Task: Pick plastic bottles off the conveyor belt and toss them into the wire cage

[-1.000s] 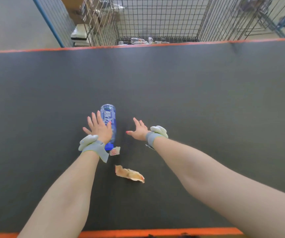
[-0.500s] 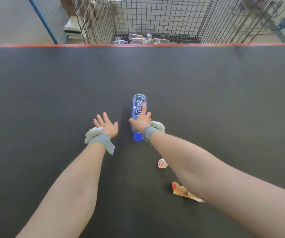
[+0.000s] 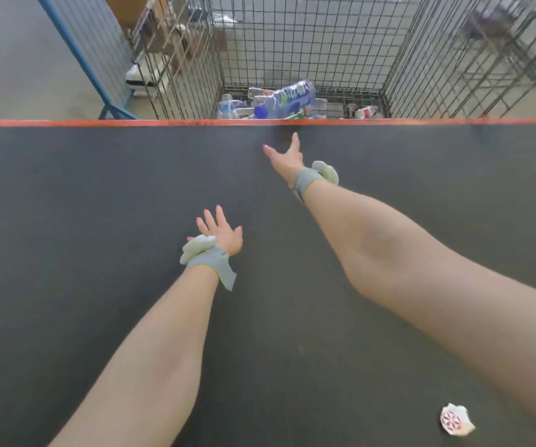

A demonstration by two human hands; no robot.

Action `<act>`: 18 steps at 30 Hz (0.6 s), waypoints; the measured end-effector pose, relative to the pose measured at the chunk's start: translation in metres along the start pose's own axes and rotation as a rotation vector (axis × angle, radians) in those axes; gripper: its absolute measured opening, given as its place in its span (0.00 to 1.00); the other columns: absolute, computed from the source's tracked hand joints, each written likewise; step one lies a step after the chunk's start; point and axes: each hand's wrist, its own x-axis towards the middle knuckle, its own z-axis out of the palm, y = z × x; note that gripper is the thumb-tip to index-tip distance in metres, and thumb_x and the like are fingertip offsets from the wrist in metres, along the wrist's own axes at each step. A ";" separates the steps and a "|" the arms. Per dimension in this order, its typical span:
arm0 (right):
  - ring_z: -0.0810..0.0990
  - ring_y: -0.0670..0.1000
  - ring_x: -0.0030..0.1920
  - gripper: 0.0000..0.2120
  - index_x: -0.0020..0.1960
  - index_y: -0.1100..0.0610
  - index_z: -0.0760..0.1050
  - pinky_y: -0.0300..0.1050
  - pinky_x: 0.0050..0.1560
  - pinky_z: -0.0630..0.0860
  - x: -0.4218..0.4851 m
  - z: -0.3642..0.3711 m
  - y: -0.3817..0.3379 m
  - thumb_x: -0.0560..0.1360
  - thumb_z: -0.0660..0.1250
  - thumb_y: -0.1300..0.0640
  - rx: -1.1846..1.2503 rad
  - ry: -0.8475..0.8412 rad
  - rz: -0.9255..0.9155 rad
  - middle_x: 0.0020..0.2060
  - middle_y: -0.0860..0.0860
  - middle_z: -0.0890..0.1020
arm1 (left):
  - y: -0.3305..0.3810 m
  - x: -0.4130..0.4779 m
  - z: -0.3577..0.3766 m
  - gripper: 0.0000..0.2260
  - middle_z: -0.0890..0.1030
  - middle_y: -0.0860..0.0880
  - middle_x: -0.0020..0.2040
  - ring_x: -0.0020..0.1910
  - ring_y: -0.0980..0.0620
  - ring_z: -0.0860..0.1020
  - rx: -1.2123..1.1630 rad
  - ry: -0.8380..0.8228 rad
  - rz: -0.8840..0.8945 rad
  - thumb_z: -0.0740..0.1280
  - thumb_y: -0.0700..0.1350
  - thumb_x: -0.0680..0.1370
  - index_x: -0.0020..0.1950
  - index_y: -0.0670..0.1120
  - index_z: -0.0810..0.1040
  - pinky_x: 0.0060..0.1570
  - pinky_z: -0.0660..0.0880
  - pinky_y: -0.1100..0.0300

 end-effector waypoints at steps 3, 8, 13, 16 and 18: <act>0.50 0.59 0.78 0.45 0.79 0.46 0.37 0.56 0.76 0.51 -0.042 0.016 0.066 0.75 0.66 0.41 -0.392 -0.138 0.052 0.79 0.56 0.45 | -0.018 -0.027 0.013 0.33 0.36 0.48 0.78 0.77 0.44 0.37 0.100 -0.010 0.019 0.54 0.56 0.82 0.79 0.51 0.38 0.72 0.46 0.33; 0.32 0.56 0.77 0.54 0.78 0.43 0.35 0.71 0.72 0.44 -0.145 0.035 0.158 0.68 0.67 0.30 -0.803 -0.314 0.049 0.77 0.49 0.33 | -0.068 -0.093 0.030 0.35 0.33 0.49 0.77 0.77 0.45 0.36 0.146 -0.010 -0.013 0.54 0.60 0.80 0.78 0.52 0.36 0.70 0.46 0.32; 0.29 0.53 0.76 0.54 0.78 0.42 0.34 0.80 0.65 0.44 -0.224 0.027 0.208 0.66 0.65 0.27 -0.881 -0.272 0.042 0.75 0.47 0.29 | -0.117 -0.157 0.053 0.32 0.32 0.49 0.77 0.77 0.45 0.35 0.171 0.105 -0.064 0.51 0.59 0.82 0.78 0.53 0.35 0.70 0.44 0.31; 0.30 0.54 0.76 0.55 0.77 0.42 0.33 0.80 0.65 0.47 -0.256 0.016 0.224 0.66 0.64 0.26 -0.912 -0.256 0.087 0.75 0.47 0.29 | -0.137 -0.181 0.066 0.31 0.33 0.48 0.77 0.77 0.44 0.36 0.199 -0.080 -0.125 0.48 0.61 0.82 0.78 0.53 0.37 0.72 0.45 0.34; 0.31 0.55 0.76 0.55 0.77 0.44 0.33 0.79 0.66 0.50 -0.269 0.010 0.232 0.66 0.65 0.27 -0.898 -0.240 0.133 0.76 0.49 0.30 | -0.135 -0.194 0.072 0.30 0.36 0.47 0.78 0.78 0.42 0.39 0.123 -0.233 -0.126 0.48 0.60 0.82 0.79 0.51 0.40 0.75 0.45 0.41</act>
